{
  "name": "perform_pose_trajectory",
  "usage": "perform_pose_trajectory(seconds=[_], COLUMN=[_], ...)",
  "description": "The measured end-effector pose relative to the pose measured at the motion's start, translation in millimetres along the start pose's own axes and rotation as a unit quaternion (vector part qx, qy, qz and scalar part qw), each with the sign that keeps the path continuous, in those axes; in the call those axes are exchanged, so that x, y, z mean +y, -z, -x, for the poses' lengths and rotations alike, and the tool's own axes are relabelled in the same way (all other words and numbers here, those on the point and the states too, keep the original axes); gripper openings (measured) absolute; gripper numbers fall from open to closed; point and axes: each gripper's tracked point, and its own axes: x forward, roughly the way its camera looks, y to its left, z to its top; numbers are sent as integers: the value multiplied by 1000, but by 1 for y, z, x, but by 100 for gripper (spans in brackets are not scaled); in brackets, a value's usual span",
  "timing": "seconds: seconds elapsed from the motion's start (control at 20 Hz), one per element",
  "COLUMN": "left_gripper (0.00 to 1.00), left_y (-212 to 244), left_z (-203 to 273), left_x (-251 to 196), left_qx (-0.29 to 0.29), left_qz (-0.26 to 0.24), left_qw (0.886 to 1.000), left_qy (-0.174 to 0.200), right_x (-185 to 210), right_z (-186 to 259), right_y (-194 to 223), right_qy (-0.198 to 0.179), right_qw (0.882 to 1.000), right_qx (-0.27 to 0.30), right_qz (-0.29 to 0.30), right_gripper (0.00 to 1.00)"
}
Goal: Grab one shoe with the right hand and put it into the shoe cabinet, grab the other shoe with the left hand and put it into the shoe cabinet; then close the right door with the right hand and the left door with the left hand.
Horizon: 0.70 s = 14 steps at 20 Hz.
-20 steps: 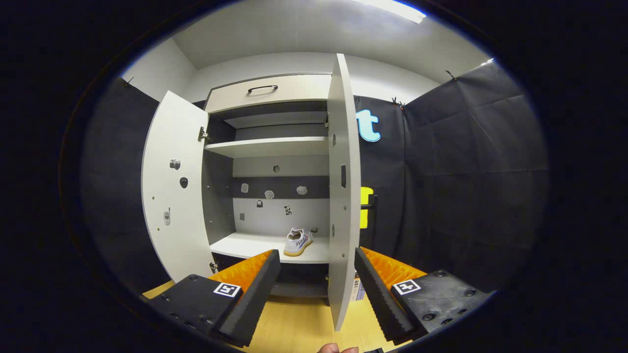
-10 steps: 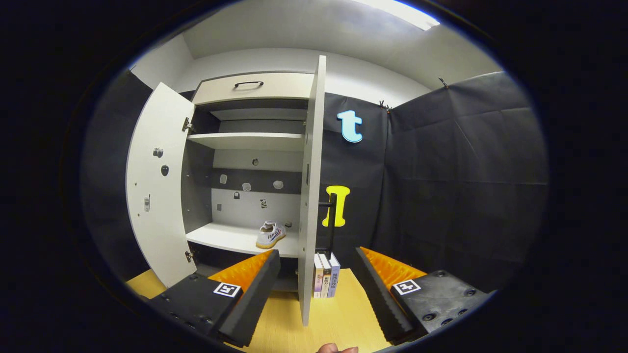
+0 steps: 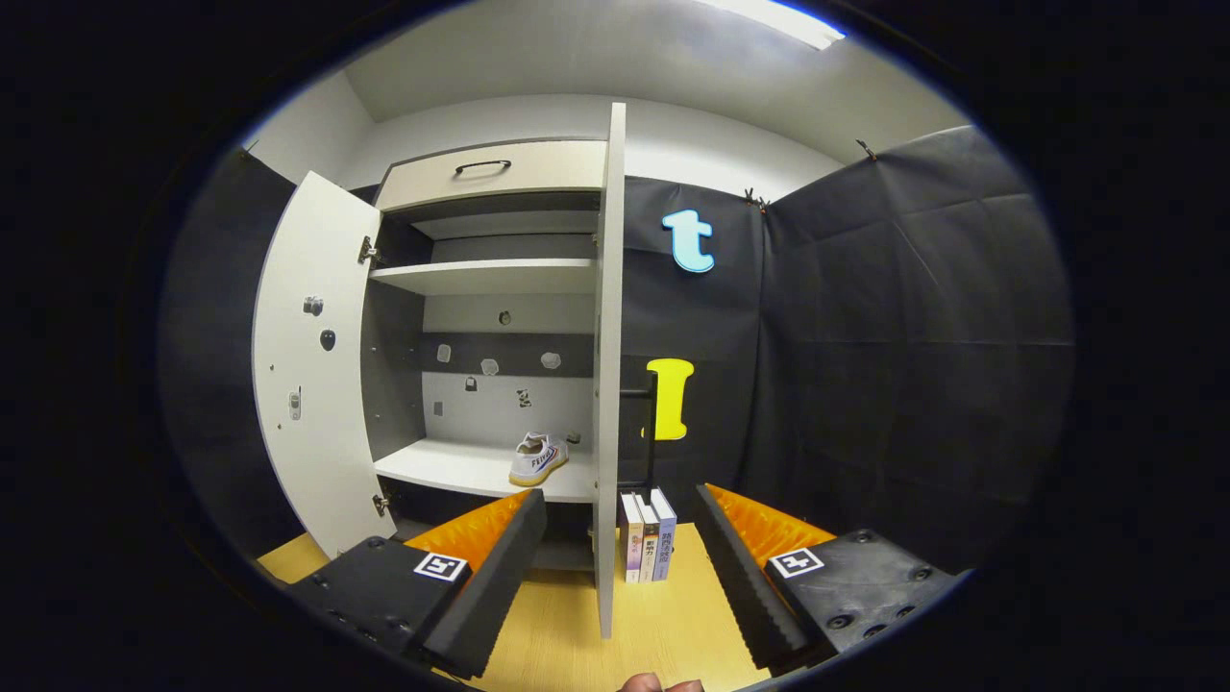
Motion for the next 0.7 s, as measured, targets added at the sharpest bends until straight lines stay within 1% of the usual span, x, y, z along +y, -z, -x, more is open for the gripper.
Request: perform_pose_trajectory(seconds=[0.15, 0.3, 0.5, 0.7], left_gripper=[8, 8, 8, 8], left_y=[-36, -85, -170, -264], left_z=[34, 65, 92, 99], left_x=[-2, -3, -4, 1], left_qx=[-23, -44, -81, -123], left_qz=[20, 43, 65, 81], left_qw=[1000, 998, 995, 989], left_qy=[2, -7, -10, -13], right_x=[-2, -7, -16, -23], right_z=[-5, -9, -11, -11], right_y=[7, 13, 28, 37], right_qy=[-8, -15, -18, -17], right_qw=[1000, 999, 999, 999], right_qx=[7, 11, 23, 24], right_qz=[-16, -32, -39, -45], right_gripper=[98, 98, 98, 98])
